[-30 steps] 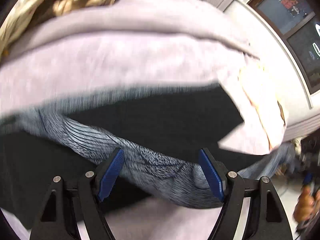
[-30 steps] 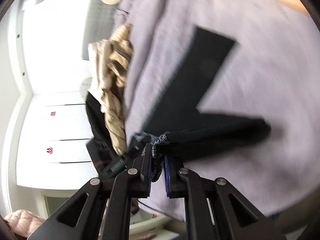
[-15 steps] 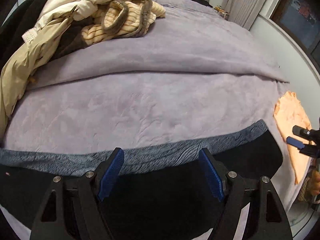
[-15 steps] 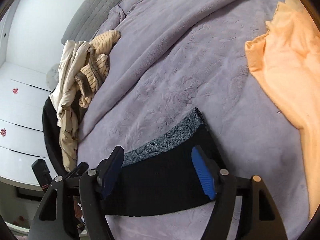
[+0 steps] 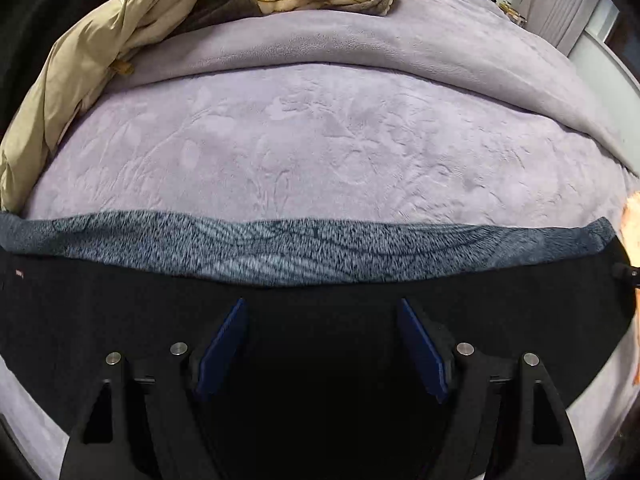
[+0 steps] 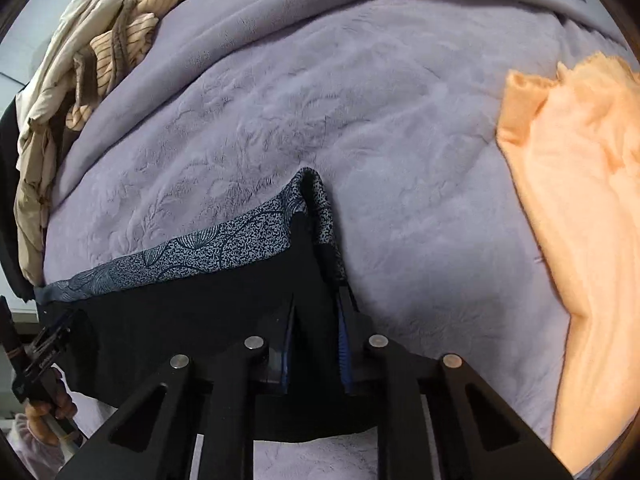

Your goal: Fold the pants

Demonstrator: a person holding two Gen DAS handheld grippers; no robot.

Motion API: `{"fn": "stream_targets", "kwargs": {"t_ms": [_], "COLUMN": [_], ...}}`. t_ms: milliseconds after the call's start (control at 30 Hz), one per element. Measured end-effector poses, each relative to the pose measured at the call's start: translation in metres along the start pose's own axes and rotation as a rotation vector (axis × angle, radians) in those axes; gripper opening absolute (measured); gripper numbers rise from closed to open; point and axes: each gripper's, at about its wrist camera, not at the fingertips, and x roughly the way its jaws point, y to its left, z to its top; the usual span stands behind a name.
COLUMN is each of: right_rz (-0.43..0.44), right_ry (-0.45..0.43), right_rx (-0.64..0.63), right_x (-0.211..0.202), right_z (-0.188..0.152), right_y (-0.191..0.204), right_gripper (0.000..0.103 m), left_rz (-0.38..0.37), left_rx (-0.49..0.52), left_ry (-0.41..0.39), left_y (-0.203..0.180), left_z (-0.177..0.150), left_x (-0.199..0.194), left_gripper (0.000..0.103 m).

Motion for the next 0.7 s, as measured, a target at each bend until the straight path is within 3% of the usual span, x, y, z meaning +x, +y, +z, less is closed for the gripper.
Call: {"fn": "stream_targets", "kwargs": {"t_ms": [33, 133, 200, 267, 333, 400, 500, 567, 600, 700], "right_rz": [-0.023, -0.012, -0.058, -0.127, -0.065, 0.056, 0.151, 0.165, 0.131, 0.073], "right_ry": [0.006, 0.003, -0.047, -0.158, -0.23, -0.153, -0.08, -0.046, -0.032, -0.075], "right_rx": [0.025, 0.071, 0.087, 0.028, -0.095, -0.212, -0.317, -0.344, -0.348, -0.318], "right_x": [0.003, 0.006, -0.009, -0.038, -0.058, -0.041, 0.003, 0.03, 0.047, 0.06], "right_z": [0.002, 0.005, 0.001, -0.012, -0.027, -0.035, -0.043, -0.039, -0.037, -0.014], "right_y": [-0.008, -0.02, -0.017, 0.002, 0.038, 0.083, 0.14, 0.162, 0.17, 0.171], "right_gripper": [0.019, 0.019, 0.028, 0.028, 0.028, 0.028, 0.028, 0.028, 0.028, 0.027], "left_rz": [0.012, 0.06, 0.037, 0.012, 0.024, 0.043, 0.083, 0.107, 0.111, 0.101], "left_rx": [0.003, 0.02, -0.01, -0.011, 0.017, 0.024, 0.008, 0.008, 0.006, -0.011], "left_ry": [-0.007, -0.01, 0.008, -0.015, -0.032, -0.003, 0.006, -0.011, -0.011, -0.005], "left_y": [-0.003, -0.009, -0.005, 0.004, 0.011, 0.015, 0.014, 0.01, 0.009, 0.016], "left_z": [0.003, 0.015, 0.022, 0.026, 0.026, 0.026, 0.026, 0.03, 0.033, 0.046], "left_x": [0.007, 0.02, 0.014, -0.001, -0.008, 0.002, 0.02, 0.027, 0.031, 0.043], "left_gripper": [0.085, 0.087, 0.087, 0.087, 0.087, 0.087, 0.087, 0.087, 0.087, 0.089]}}
